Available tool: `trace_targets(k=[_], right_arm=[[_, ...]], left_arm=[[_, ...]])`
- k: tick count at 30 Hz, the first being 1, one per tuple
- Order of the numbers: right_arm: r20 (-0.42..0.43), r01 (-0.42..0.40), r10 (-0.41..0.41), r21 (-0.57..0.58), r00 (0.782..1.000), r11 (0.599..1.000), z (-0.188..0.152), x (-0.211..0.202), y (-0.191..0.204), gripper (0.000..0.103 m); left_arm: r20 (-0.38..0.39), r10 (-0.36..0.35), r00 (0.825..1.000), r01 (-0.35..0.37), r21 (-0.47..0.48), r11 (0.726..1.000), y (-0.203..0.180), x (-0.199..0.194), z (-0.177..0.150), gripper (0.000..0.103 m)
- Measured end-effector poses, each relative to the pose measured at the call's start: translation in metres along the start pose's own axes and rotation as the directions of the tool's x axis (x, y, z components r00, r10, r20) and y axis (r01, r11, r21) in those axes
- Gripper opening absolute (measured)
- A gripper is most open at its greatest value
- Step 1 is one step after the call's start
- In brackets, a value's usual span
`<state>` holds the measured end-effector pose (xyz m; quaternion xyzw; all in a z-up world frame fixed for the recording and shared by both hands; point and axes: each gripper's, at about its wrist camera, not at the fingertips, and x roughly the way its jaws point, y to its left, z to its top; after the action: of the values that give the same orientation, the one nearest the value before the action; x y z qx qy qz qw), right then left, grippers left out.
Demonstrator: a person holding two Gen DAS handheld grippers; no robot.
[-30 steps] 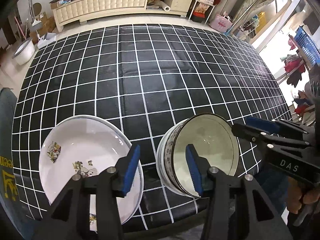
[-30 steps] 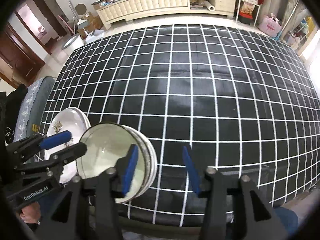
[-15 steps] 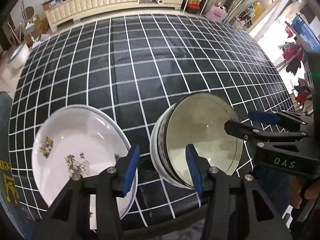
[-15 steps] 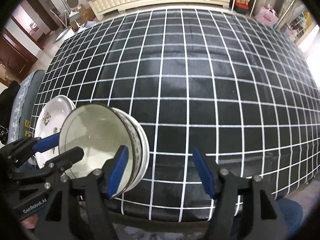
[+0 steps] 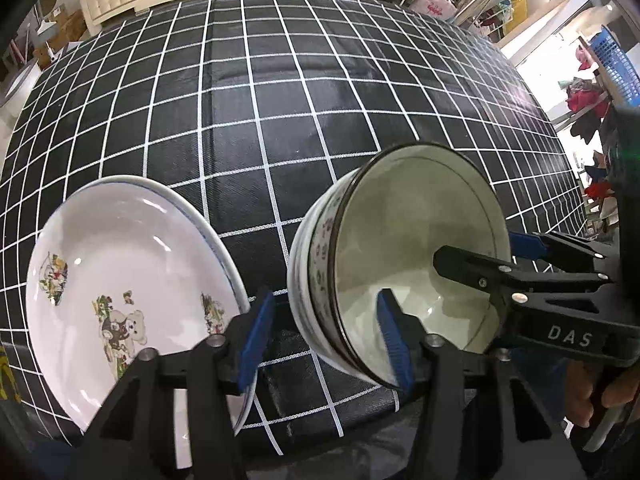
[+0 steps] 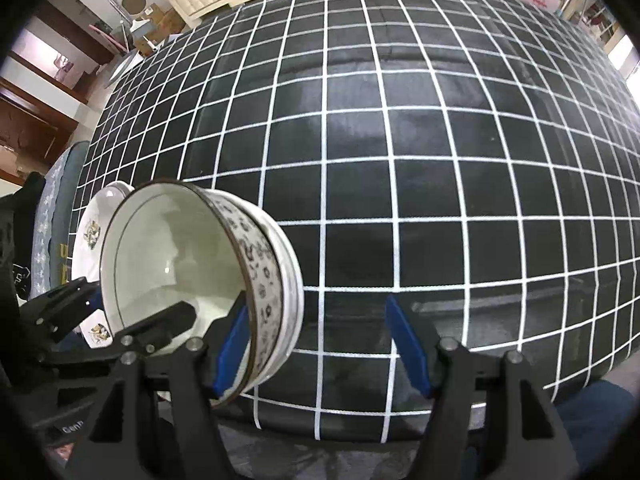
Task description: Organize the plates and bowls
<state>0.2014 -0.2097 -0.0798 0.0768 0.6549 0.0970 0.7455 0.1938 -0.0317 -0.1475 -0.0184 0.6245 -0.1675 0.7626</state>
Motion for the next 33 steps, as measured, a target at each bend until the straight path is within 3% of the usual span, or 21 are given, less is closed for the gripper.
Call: trace_targets(k=[4,16,20,23,33], right_arm=[[0.001,-0.038,0.038,0.015,0.999,0.999,0.0,0.001,-0.004,0.071],[-0.001,-0.189,0.19,0.112,0.982,0.976,-0.008,0.005,-0.032,0.07],[0.003,-0.245,0.246,0.107,0.969,0.964,-0.011,0.003,-0.024,0.058],[0.011,-0.235,0.235,0.09,0.972,0.968,-0.012,-0.002,-0.017,0.05],[0.018,-0.206,0.205,0.118,0.979,0.971,-0.009,-0.002,-0.006,0.049]], left_arm=[[0.008,-0.002,1.0,0.002,0.012,1.0,0.0,0.008,-0.002,0.053],[-0.008,-0.098,0.995,0.098,-0.026,0.995,0.019,0.017,-0.002,0.053],[0.002,-0.088,0.996,0.088,-0.013,0.996,0.013,0.013,-0.003,0.053],[0.009,-0.083,0.997,0.083,-0.009,0.997,0.01,0.011,-0.005,0.053],[0.024,-0.057,0.998,0.057,-0.011,0.998,0.001,0.011,-0.006,0.053]])
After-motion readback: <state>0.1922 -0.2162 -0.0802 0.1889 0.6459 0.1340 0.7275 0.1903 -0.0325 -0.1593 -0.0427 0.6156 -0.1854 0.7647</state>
